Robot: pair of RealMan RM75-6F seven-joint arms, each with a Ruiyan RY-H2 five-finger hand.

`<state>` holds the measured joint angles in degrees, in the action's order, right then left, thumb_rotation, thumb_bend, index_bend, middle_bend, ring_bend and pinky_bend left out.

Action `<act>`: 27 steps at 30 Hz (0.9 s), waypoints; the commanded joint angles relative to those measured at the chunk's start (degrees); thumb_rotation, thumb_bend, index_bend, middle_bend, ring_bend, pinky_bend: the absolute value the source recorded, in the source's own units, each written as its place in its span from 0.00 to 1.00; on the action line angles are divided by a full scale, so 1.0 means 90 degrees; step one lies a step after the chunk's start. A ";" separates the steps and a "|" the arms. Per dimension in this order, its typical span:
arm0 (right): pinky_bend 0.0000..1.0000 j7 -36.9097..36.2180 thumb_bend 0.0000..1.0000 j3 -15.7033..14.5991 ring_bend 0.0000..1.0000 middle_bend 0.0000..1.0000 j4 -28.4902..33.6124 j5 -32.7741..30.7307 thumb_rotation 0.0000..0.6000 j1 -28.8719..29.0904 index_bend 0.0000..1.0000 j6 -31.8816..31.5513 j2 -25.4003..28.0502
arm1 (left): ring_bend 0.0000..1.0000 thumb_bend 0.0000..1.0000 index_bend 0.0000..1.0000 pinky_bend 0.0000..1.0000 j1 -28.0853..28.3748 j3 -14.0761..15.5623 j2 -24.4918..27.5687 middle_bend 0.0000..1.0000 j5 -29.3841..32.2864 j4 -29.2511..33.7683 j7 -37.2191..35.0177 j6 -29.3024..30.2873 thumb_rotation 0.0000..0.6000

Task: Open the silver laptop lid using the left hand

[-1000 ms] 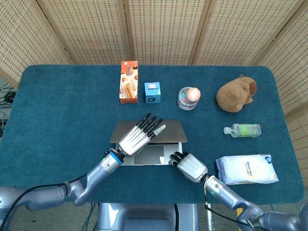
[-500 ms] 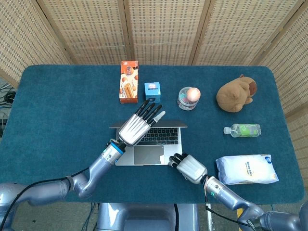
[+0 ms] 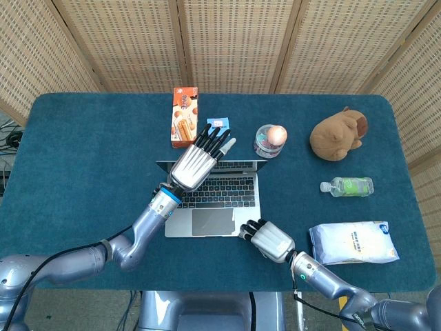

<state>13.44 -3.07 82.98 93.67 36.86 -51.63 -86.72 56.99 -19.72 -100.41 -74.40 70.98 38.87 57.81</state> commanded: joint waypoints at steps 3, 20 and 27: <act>0.28 0.0009 1.00 -0.0001 0.17 0.20 0.0027 -0.0019 1.00 0.0041 0.23 0.0034 -0.0017 | 0.00 0.51 0.00 0.00 0.0168 -0.0135 -0.0072 0.00 0.0251 -0.0276 -0.0018 -0.0073 1.00; 0.28 0.0013 1.00 -0.0021 0.17 0.20 0.0044 -0.0078 1.00 0.0088 0.23 0.0010 -0.0010 | 0.00 0.51 0.00 0.00 0.0588 -0.0377 -0.0267 0.00 0.0828 -0.1163 -0.0097 -0.0166 1.00; 0.28 0.0086 1.00 0.0009 0.17 0.20 0.0195 -0.0148 1.00 0.0086 0.23 -0.0029 0.0087 | 0.00 0.51 0.00 0.00 0.0710 -0.0293 -0.0415 0.00 0.0929 -0.1390 -0.0124 -0.0197 1.00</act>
<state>14.18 -3.03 84.66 92.41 37.65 -51.84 -86.00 63.30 -22.44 -104.06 -65.99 58.54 37.81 55.96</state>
